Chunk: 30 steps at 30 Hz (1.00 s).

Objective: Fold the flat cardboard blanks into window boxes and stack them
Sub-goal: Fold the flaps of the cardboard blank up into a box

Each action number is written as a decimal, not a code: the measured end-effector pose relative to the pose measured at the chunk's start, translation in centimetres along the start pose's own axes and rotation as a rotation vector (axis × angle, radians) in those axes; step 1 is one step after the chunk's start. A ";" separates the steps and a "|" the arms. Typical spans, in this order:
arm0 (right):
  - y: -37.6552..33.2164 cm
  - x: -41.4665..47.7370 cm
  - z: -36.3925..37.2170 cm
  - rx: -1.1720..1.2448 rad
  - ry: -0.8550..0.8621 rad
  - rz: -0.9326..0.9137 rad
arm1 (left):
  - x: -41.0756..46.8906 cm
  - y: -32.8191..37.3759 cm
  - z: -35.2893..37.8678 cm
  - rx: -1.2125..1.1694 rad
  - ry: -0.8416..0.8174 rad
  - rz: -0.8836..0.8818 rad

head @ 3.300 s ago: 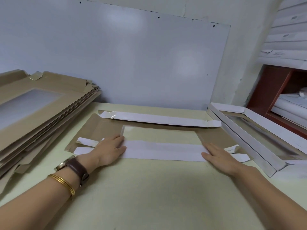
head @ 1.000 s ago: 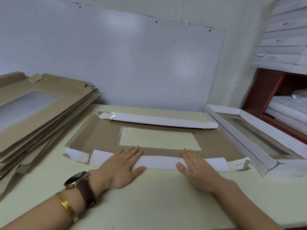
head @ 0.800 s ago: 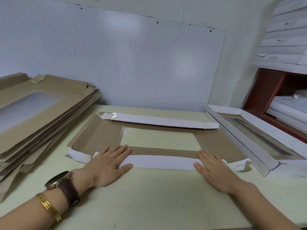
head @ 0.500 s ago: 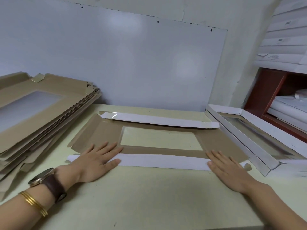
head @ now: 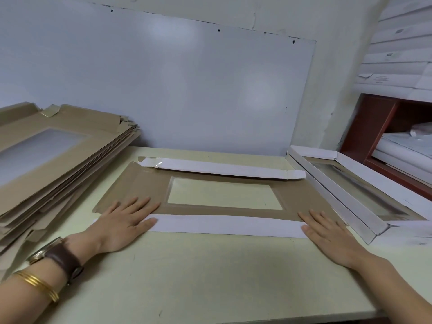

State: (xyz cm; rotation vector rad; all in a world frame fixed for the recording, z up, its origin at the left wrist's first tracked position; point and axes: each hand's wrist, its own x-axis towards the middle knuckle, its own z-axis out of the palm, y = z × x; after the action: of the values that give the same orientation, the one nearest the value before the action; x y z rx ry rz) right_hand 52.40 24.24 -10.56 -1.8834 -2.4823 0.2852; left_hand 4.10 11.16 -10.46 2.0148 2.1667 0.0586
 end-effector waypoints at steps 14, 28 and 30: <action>0.0 -0.6 -0.8 0.143 0.058 0.008 | -0.8 -0.1 -0.2 -0.207 0.207 -0.001; -6.8 -2.6 0.4 0.088 0.429 -0.444 | -1.3 5.4 0.0 -0.028 0.476 0.394; -7.7 -2.5 0.5 0.089 0.383 -0.462 | -0.7 5.9 0.3 -0.053 0.412 0.385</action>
State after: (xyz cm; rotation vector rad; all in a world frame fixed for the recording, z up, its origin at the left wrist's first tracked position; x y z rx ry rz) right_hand 45.72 19.80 -9.63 -1.1467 -2.4812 0.0188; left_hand 9.98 10.91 -9.79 2.5364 1.9094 0.6255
